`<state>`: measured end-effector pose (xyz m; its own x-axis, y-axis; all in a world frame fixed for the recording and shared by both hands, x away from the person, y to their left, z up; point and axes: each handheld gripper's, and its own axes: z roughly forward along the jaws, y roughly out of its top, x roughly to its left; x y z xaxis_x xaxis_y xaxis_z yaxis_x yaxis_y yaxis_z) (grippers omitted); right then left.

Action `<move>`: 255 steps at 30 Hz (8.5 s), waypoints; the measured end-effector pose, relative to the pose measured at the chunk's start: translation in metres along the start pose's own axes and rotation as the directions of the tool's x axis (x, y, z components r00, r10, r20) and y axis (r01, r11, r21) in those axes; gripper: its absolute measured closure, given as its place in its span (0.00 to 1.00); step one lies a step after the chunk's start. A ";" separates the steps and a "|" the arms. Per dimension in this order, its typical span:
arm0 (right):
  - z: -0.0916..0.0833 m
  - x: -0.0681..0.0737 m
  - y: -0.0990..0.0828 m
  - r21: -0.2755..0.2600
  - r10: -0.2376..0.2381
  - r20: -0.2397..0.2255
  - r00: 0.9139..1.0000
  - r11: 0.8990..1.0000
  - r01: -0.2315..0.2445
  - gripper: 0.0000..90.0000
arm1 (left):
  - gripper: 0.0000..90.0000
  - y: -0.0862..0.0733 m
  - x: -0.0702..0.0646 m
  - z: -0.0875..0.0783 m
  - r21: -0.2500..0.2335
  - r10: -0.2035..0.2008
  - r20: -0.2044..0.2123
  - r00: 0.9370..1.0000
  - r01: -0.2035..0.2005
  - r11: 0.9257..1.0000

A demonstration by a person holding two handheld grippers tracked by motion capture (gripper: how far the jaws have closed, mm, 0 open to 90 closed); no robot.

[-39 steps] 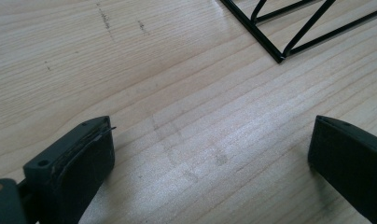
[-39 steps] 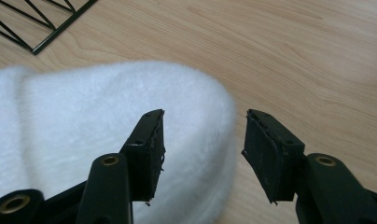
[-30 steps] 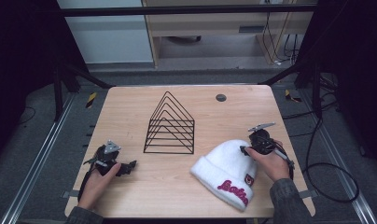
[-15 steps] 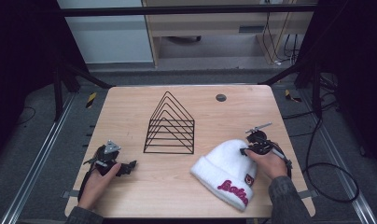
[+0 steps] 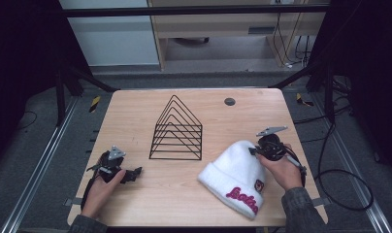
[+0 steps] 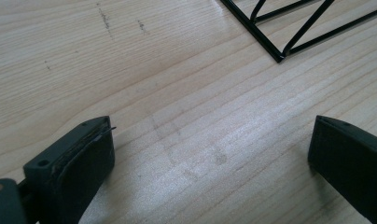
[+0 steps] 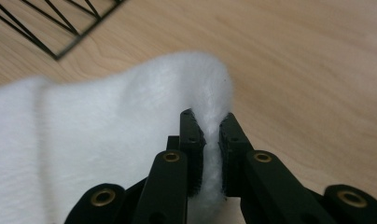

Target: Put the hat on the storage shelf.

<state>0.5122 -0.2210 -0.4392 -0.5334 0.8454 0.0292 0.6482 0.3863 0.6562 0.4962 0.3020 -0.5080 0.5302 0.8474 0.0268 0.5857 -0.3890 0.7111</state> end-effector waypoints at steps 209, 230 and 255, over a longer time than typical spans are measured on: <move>-0.053 0.144 0.206 -0.525 -0.441 -0.168 0.882 0.797 0.299 0.92 | 0.84 0.126 -0.029 -0.052 -0.265 0.133 0.088 0.987 -0.106 0.958; -0.031 0.146 0.194 -0.444 -0.418 -0.197 0.887 0.844 0.300 0.92 | 0.84 0.104 -0.024 -0.035 -0.220 0.119 0.109 0.987 -0.093 0.971; -0.006 0.153 0.187 -0.324 -0.399 -0.217 0.891 0.890 0.320 0.92 | 0.83 0.088 -0.018 -0.011 -0.148 0.101 0.146 0.984 -0.079 0.986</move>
<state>0.5483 -0.0217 -0.3072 -0.8520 0.5185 -0.0719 0.2307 0.4952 0.8376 0.5314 0.2566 -0.4382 0.6708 0.7416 -0.0043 0.4442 -0.3971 0.8031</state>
